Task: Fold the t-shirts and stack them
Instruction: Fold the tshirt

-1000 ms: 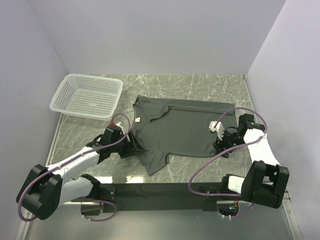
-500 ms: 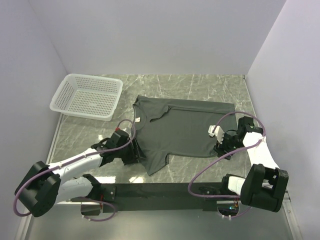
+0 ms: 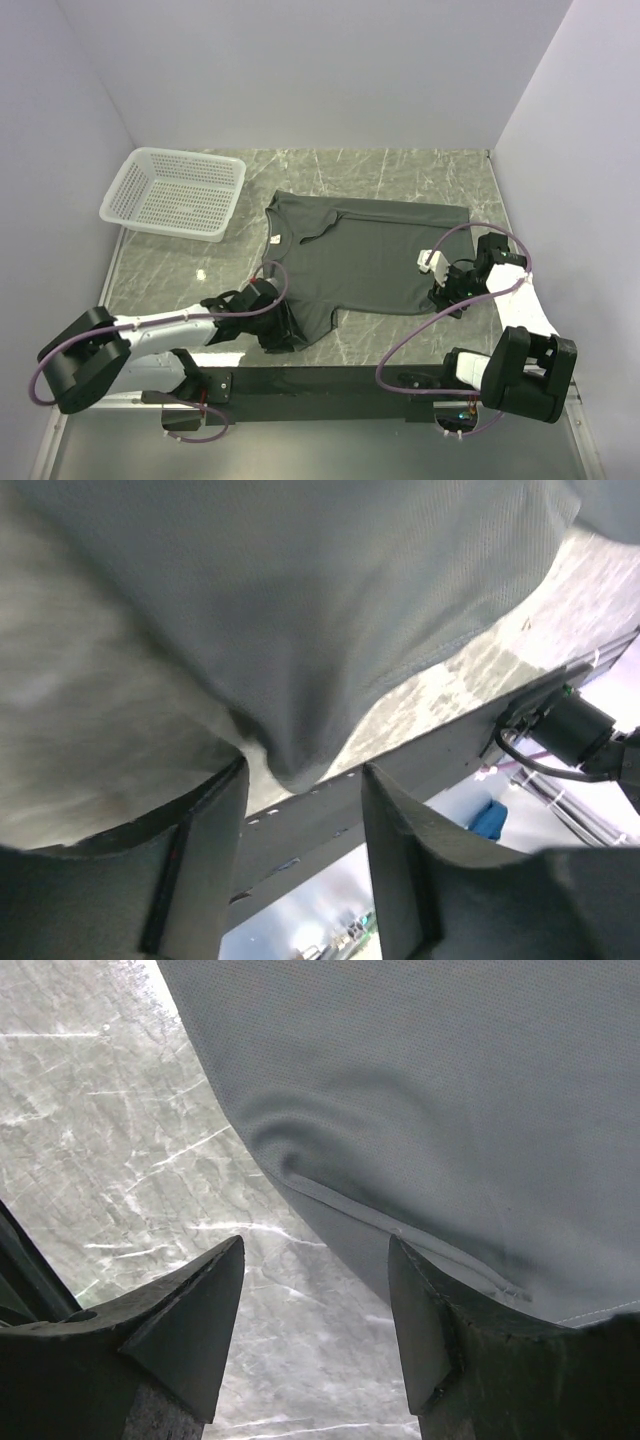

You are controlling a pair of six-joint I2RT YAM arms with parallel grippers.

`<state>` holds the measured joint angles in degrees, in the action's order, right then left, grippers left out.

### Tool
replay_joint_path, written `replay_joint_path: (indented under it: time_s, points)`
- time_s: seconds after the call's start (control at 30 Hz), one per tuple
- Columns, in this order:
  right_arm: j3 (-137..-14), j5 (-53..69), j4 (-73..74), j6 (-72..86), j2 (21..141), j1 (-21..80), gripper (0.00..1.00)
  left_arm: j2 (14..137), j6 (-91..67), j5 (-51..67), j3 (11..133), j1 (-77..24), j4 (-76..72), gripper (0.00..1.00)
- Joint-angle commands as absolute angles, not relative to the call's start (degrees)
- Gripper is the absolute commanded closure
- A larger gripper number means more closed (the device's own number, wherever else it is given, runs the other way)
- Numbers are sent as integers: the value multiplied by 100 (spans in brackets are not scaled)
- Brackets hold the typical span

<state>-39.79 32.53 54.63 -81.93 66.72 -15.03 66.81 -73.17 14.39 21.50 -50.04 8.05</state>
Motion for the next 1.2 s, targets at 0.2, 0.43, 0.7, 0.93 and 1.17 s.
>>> replay_joint_path:
  time_s: [0.2,0.43,0.7,0.93,1.17]
  points:
    - [-3876,3243,5344,-8218,6557,-1617,35,6997,-7585,1275,2434,-5238,632,73]
    - [-3832,3076,5440,-8550,6495,-1731,34,6461,-7111,818,2759,-5221,949,97]
    - [-4674,3041,6125,-9834,7215,-2487,37,5995,-6575,773,2988,-4774,1055,99]
    - [-5202,3339,6354,-10018,7690,-2601,36,5775,-6399,1098,2892,-4412,941,99]
    - [-5475,3164,6732,-10968,8348,-2602,30,5836,-6328,1379,2734,-4289,686,99]
